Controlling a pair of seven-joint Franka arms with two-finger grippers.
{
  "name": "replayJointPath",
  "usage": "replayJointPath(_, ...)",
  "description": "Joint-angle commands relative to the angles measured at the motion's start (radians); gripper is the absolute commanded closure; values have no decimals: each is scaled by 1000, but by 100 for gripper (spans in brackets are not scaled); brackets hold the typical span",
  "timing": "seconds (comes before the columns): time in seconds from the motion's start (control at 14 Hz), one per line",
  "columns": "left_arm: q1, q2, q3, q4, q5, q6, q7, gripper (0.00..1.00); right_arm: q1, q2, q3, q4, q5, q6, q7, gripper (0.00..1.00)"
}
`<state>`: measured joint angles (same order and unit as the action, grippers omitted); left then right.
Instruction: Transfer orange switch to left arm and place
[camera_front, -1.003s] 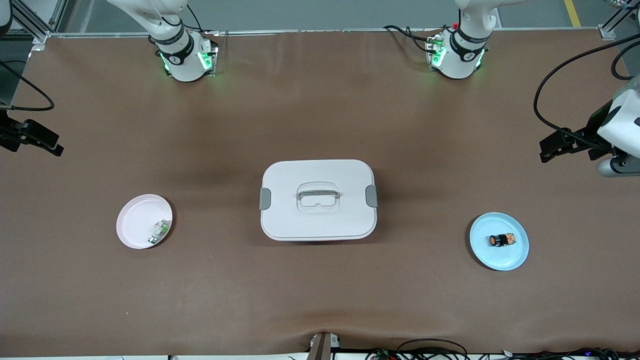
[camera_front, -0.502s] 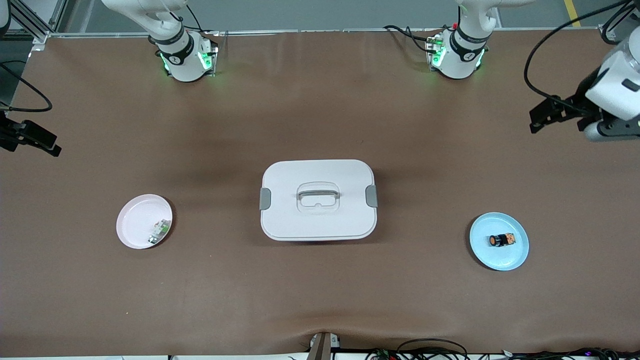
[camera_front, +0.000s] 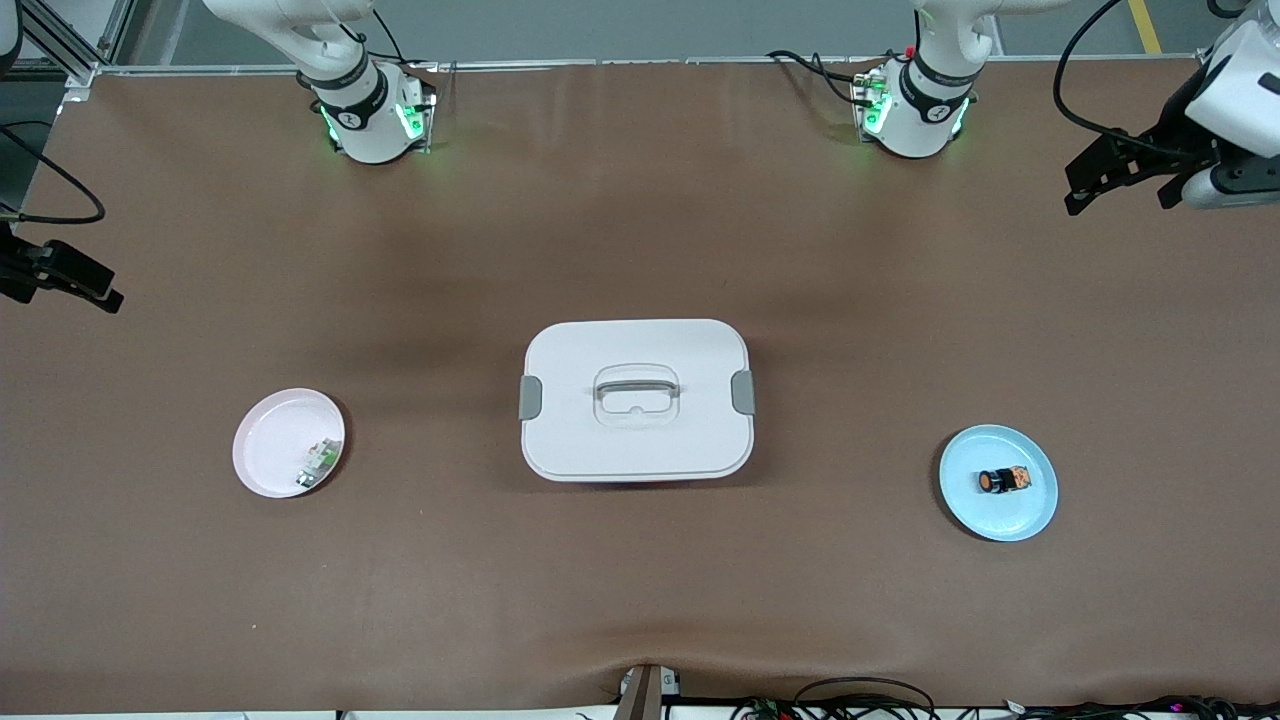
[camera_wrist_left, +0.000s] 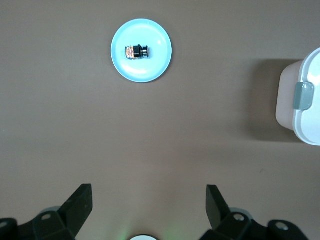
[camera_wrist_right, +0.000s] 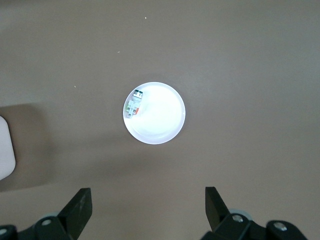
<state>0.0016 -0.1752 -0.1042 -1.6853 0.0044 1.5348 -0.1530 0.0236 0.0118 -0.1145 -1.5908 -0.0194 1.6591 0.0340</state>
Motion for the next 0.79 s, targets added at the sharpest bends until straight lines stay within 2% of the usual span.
replayJointPath(0.0,-3,14,5,42,-15,-8,4,0,16,8,-16,28,12,-31,1,0)
replayJointPath(0.72,1,25,3,50,-12,-27,-10,0,16,8,-16,34,12,-38,1,0)
